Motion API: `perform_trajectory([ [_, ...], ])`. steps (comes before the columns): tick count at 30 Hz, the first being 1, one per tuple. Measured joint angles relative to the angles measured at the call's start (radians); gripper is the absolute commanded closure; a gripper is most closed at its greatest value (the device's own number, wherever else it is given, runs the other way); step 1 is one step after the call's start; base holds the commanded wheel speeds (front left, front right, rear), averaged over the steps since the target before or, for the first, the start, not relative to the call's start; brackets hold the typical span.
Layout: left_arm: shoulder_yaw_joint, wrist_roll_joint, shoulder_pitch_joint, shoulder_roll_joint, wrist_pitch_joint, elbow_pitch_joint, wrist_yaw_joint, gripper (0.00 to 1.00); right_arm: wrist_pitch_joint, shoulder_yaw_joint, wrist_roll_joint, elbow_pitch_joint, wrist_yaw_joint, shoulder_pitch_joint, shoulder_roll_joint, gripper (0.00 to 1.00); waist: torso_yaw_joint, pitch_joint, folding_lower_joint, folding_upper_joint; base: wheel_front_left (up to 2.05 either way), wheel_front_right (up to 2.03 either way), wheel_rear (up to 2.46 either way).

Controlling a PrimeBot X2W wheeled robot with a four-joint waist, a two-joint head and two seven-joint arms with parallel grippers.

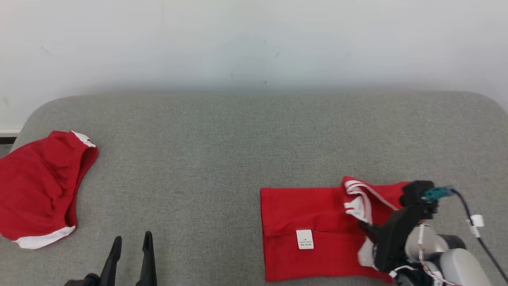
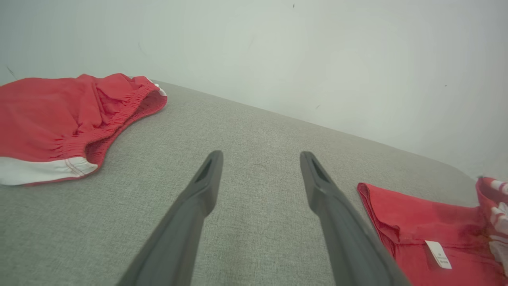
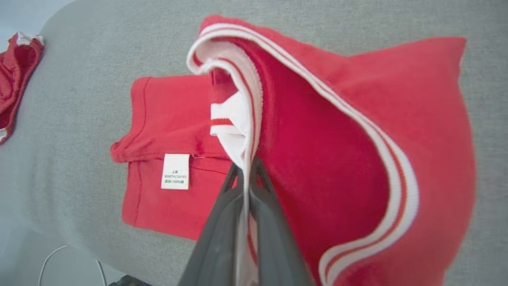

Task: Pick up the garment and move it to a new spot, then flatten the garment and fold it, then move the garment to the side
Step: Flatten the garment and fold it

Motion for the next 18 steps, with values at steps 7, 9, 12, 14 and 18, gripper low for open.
perform_trajectory([
  [7,-0.006,-0.002,0.005,0.0,0.0,0.001,-0.001,0.0,-0.025,0.117,0.027,0.054,0.0,-0.061,0.054,1.0,0.017,-0.005,0.0,-0.0001,0.0,0.0,0.0],
  [9,-0.011,-0.008,0.004,0.0,0.0,0.003,-0.001,0.0,-0.049,0.133,0.029,0.089,0.0,-0.088,0.066,1.0,0.024,-0.001,0.0,-0.0001,0.0,0.0,0.0],
  [12,-0.017,-0.01,-0.001,0.0,0.0,0.008,-0.004,0.0,-0.079,0.153,0.031,0.155,0.0,-0.13,0.077,1.0,0.038,0.005,0.0,0.0,0.0,0.0,0.0],
  [14,-0.023,-0.012,-0.007,0.0,0.0,0.01,-0.006,0.0,-0.092,0.173,0.03,0.198,0.0,-0.151,0.081,1.0,0.049,0.01,0.0,0.0,0.0,0.0,0.0],
  [18,-0.028,-0.018,-0.022,0.0,0.0,0.015,-0.007,0.0,-0.122,0.206,0.031,0.273,0.0,-0.188,0.085,1.0,0.07,0.023,0.0,0.0,0.0,0.0,0.0],
])
